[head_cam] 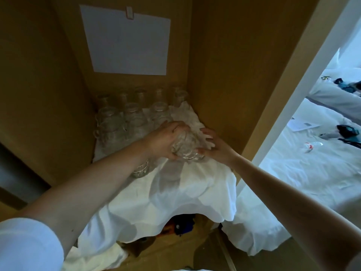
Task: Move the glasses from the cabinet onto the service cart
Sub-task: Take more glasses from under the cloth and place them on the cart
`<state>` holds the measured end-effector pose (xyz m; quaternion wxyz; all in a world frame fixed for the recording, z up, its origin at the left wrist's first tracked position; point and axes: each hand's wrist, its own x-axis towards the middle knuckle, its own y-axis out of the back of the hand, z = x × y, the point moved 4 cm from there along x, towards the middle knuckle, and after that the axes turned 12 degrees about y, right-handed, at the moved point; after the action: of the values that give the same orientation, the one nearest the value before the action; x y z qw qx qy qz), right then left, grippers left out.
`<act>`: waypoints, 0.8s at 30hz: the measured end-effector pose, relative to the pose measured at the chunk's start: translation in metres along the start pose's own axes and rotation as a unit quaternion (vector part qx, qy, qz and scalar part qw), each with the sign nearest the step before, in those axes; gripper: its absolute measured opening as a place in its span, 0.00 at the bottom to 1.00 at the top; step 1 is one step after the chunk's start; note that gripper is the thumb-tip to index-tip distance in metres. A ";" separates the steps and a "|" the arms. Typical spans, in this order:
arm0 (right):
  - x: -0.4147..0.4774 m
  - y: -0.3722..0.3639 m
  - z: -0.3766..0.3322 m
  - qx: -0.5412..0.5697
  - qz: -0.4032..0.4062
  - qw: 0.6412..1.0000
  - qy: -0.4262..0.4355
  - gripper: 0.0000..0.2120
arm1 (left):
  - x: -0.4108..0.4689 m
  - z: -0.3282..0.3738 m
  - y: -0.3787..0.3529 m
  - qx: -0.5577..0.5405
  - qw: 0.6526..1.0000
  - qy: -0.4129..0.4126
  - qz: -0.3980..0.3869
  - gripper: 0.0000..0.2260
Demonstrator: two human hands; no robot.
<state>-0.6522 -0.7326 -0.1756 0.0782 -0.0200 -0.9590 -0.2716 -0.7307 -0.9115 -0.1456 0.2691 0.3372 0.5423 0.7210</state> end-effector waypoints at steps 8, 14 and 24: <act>0.018 -0.059 -0.019 0.020 -0.037 0.997 0.070 0.47 | -0.002 -0.011 0.005 0.065 0.989 0.090 -0.101 0.54; 0.029 -0.084 -0.001 0.037 -0.038 0.997 0.050 0.53 | -0.020 -0.017 -0.002 0.029 0.989 0.101 -0.102 0.51; 0.021 -0.067 0.007 0.019 0.034 0.999 0.036 0.44 | -0.080 -0.060 -0.008 0.028 0.957 0.289 -0.020 0.45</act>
<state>-0.6794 -0.7865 -0.2130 0.1218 -0.0414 -0.9595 -0.2508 -0.7274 -1.0058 -0.1798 0.1053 0.1107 0.6236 0.7666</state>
